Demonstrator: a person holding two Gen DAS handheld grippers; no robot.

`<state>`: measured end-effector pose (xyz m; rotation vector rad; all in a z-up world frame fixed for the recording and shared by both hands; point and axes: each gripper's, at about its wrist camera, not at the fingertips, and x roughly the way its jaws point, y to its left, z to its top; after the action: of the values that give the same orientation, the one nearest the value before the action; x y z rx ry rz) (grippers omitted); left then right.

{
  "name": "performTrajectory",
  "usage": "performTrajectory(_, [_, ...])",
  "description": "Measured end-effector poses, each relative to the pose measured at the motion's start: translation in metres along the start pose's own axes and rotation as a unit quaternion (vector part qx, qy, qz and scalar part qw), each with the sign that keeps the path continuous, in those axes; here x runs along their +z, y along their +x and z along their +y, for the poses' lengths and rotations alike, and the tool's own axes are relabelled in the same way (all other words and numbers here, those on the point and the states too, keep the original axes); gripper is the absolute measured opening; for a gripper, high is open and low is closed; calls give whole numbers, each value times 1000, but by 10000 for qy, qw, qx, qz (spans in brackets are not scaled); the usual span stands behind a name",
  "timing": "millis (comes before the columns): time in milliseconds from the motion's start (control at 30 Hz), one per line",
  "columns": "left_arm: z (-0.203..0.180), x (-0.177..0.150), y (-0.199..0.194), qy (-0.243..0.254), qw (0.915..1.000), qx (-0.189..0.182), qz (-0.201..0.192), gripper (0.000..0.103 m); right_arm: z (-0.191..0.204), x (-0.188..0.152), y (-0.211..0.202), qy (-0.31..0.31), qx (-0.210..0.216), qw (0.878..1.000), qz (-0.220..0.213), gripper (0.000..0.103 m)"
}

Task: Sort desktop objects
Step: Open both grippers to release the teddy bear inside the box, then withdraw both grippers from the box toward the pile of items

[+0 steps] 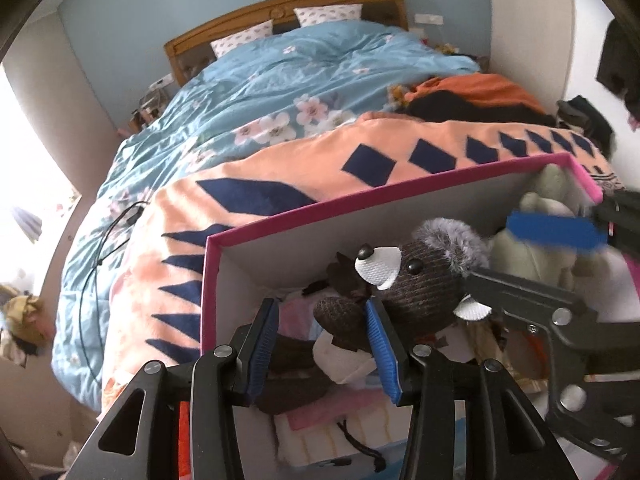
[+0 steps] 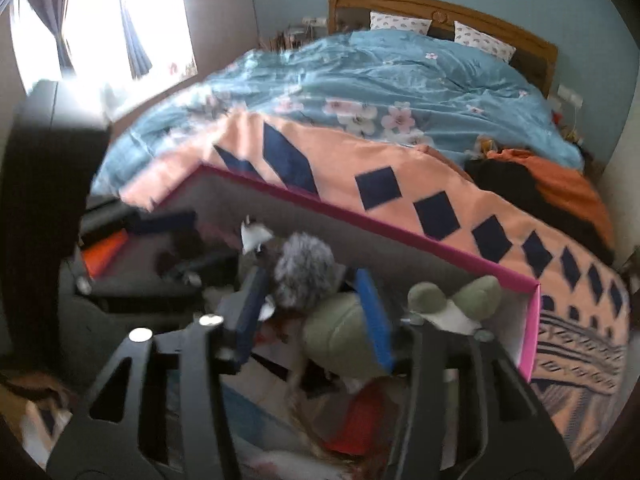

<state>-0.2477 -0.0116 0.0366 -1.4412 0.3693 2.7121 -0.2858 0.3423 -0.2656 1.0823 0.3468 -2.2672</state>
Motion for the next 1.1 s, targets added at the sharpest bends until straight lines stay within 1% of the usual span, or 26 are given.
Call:
performTrajectory(33, [0, 0, 1, -14, 10000, 38, 17, 46, 2, 0, 3, -71, -77, 9999, 83, 31])
performTrajectory(100, [2, -1, 0, -61, 10000, 50, 12, 46, 6, 2, 8, -214, -284, 9993, 132, 28])
performTrajectory(167, [6, -2, -2, -144, 9999, 10, -36, 47, 7, 2, 16, -272, -377, 9987, 225, 27])
performTrajectory(233, [10, -4, -5, -264, 9996, -75, -111, 47, 6, 2, 21, -276, -429, 9984, 229, 27])
performTrajectory(333, [14, -6, -15, -360, 9986, -191, -329, 49, 2, 2, 18, -166, -337, 9992, 149, 27])
performTrajectory(400, [15, -6, -21, -391, 9977, -266, -483, 55, -2, 1, 10, -66, -190, 9998, 18, 28])
performTrajectory(467, [16, -7, -30, -451, 9963, -374, -622, 55, -6, 0, -2, 0, -138, 9999, -76, 30])
performTrajectory(533, [16, -9, -40, -496, 9948, -478, -749, 55, -12, -2, -17, 112, -4, 9997, -219, 36])
performTrajectory(600, [18, -12, -54, -546, 9925, -606, -908, 55, -15, -3, -32, 238, 100, 9990, -353, 38])
performTrajectory(633, [18, -15, -65, -560, 9906, -667, -1053, 55, -19, -6, -43, 314, 240, 9982, -454, 39])
performTrajectory(700, [17, -20, -81, -544, 9883, -769, -1203, 56, -22, -12, -59, 398, 392, 9968, -569, 39])
performTrajectory(767, [13, -33, -106, -463, 9837, -947, -1458, 56, -25, -22, -79, 445, 558, 9949, -712, 40])
performTrajectory(833, [6, -46, -128, -327, 9794, -1068, -1682, 57, -26, -35, -100, 457, 683, 9932, -828, 48])
performTrajectory(867, [2, -53, -138, -255, 9772, -1130, -1777, 61, -27, -44, -112, 460, 711, 9920, -932, 49])
performTrajectory(933, [-12, -71, -160, -65, 9721, -1295, -1955, 63, -28, -65, -135, 492, 844, 9897, -1050, 50])
performTrajectory(1000, [-23, -83, -172, 84, 9684, -1463, -2020, 63, -27, -84, -150, 512, 898, 9883, -1123, 50])
performTrajectory(1033, [-33, -94, -180, 196, 9647, -1626, -2060, 63, -27, -97, -158, 535, 921, 9876, -1151, 50])
performTrajectory(1100, [-49, -108, -188, 360, 9613, -1806, -2052, 63, -27, -125, -172, 600, 966, 9868, -1149, 50])
